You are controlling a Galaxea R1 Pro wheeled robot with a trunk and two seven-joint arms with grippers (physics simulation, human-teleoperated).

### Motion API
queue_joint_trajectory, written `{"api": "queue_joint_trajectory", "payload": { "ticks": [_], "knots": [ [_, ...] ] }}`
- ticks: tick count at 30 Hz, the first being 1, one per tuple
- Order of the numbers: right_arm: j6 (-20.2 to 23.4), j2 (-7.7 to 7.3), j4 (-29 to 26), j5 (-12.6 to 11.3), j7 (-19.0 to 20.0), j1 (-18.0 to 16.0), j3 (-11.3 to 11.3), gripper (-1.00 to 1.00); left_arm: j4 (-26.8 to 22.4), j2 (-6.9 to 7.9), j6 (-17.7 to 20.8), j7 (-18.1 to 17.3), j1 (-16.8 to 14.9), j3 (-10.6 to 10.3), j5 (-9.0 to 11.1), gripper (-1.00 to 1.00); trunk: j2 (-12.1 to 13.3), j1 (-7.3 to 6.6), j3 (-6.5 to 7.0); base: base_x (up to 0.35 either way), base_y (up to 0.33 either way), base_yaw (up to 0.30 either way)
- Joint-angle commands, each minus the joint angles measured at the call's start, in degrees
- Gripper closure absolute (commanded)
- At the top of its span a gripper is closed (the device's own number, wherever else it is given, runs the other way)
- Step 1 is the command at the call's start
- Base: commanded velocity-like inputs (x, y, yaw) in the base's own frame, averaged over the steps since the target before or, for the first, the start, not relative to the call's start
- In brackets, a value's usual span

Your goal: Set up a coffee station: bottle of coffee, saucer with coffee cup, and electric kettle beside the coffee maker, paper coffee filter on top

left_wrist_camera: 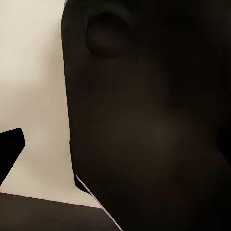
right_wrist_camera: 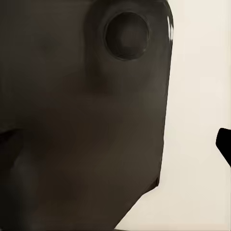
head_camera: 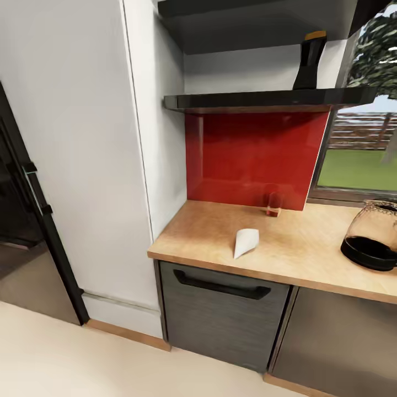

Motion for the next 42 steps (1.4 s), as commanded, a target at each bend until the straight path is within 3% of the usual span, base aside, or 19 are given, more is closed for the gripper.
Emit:
{"api": "queue_joint_trajectory", "payload": {
  "ticks": [1, 14, 29, 42],
  "knots": [
    [0.0, 0.0, 0.0, 0.0, 0.0, 0.0, 0.0, -1.0, 0.0, 0.0, 0.0, 0.0, 0.0, 0.0, 0.0, -1.0, 0.0, 0.0, -0.03, 0.0, 0.0, 0.0],
    [0.2, 4.15, -3.8, 0.0, 0.4, -0.4, -0.3, -1.0, -0.3, -0.09, 0.1, -0.1, -0.3, -0.2, -0.3, -1.0, 0.0, 0.0, -0.03, 0.0, 0.0, 0.0],
    [0.2, 3.96, -7.2, 0.0, 0.4, -0.4, -0.3, -1.0, -0.3, 0.29, -0.1, 0.4, -0.6, 0.3, 0.5, -1.0, 6.0, -3.29, 2.67, 0.0, 0.0, -0.005],
    [0.2, 3.96, -7.2, 0.0, 0.4, -0.4, -0.3, -1.0, -0.3, 0.29, -0.1, 0.4, -0.7, 0.3, 0.6, -1.0, 11.2, -6.15, 5.0, 0.0, 0.0, -0.231]
  ]
}}
